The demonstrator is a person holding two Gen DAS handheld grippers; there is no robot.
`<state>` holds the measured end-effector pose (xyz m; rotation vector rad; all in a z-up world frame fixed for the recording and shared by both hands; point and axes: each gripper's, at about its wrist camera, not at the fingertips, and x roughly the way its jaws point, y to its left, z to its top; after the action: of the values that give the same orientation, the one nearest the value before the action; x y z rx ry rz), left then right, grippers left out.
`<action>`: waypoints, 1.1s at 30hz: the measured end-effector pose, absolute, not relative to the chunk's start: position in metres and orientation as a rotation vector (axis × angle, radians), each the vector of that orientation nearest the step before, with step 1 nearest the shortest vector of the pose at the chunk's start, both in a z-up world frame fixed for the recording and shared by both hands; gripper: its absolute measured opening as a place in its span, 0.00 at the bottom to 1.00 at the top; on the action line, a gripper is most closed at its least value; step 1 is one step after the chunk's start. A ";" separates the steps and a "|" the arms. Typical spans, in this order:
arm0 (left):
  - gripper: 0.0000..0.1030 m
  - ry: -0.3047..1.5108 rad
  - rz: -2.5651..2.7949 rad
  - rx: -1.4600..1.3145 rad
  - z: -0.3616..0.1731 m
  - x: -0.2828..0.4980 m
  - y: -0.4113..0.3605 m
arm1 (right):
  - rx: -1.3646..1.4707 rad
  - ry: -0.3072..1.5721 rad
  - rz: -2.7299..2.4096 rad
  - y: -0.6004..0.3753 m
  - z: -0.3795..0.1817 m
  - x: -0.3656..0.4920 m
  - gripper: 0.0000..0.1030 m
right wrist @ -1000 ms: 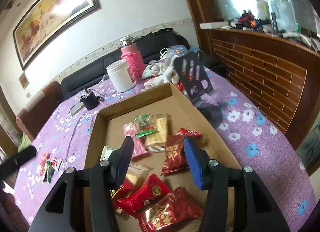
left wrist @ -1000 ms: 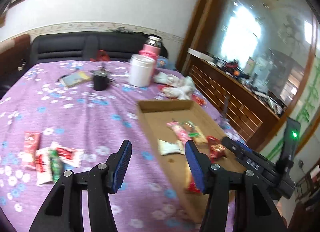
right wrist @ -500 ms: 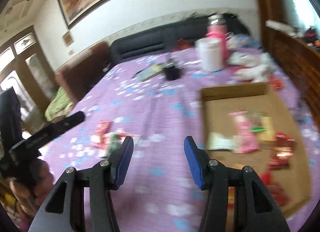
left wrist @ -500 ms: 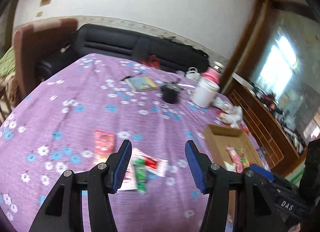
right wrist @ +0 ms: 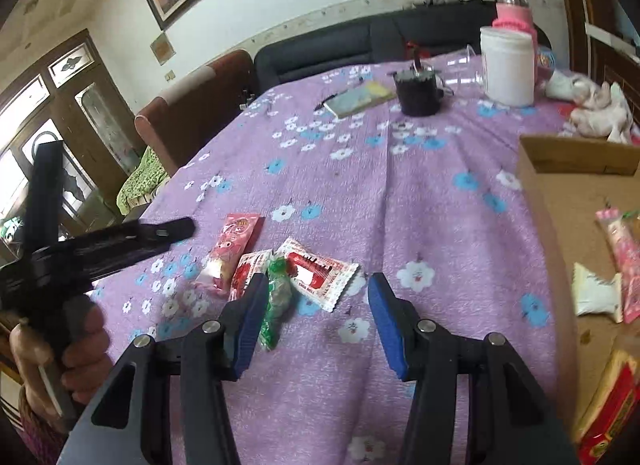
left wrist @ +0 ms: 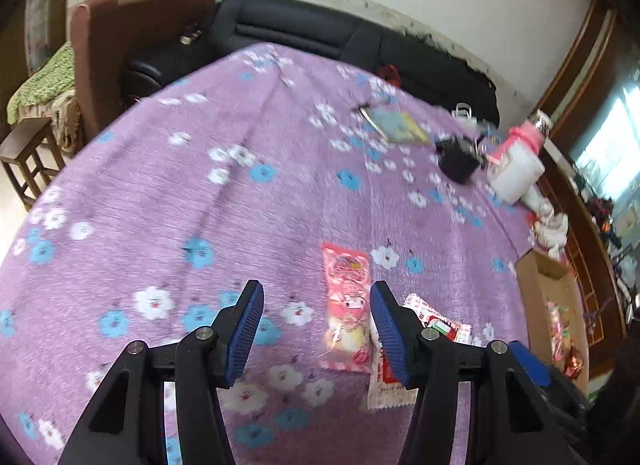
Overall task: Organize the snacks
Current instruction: 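Move both tools back to the pile and grasp the pink printed packet with the left tool, then grasp the white sachet with red print with the right tool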
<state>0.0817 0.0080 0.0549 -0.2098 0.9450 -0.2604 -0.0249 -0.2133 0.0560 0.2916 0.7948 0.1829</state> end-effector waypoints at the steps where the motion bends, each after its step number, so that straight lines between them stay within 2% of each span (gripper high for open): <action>1: 0.57 0.954 -0.263 -0.194 0.051 0.085 0.002 | 0.294 0.785 0.184 -0.216 0.058 -0.027 0.50; 5: 0.55 0.975 -0.258 -0.126 0.038 0.090 -0.018 | 0.311 0.775 0.192 -0.221 0.061 -0.029 0.50; 7: 0.38 0.978 -0.252 -0.094 0.033 0.091 -0.025 | 0.323 0.772 0.199 -0.222 0.063 -0.030 0.50; 10: 0.26 0.957 -0.249 -0.050 0.027 0.088 -0.030 | 0.317 0.771 0.204 -0.220 0.063 -0.030 0.50; 16: 0.22 0.891 -0.226 -0.033 0.030 0.086 -0.016 | 0.246 0.787 0.224 -0.203 0.057 -0.028 0.50; 23: 0.22 0.782 -0.155 -0.073 0.050 0.086 0.014 | 0.138 0.850 0.242 -0.164 0.053 -0.026 0.50; 33: 0.22 0.778 -0.125 -0.162 0.056 0.090 0.035 | 0.065 0.960 0.208 -0.123 0.044 0.014 0.50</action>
<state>0.0896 0.0353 0.0563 -0.1619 0.7779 -0.1247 0.0143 -0.1228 0.0442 0.0649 0.9597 0.2076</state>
